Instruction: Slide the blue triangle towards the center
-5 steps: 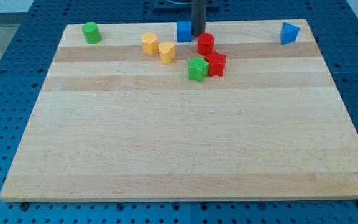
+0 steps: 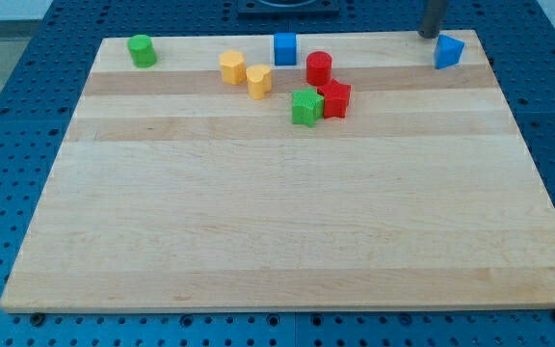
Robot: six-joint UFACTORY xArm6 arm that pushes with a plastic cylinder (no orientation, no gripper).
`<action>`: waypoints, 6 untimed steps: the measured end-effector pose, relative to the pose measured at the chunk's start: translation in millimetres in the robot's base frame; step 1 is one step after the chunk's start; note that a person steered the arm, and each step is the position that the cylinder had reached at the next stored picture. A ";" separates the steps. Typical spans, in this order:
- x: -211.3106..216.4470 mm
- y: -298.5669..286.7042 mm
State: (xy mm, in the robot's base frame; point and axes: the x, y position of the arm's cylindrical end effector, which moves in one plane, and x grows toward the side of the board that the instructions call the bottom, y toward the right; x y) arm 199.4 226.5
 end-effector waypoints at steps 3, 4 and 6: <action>59.3 0.8; 60.1 21.9; 72.3 41.9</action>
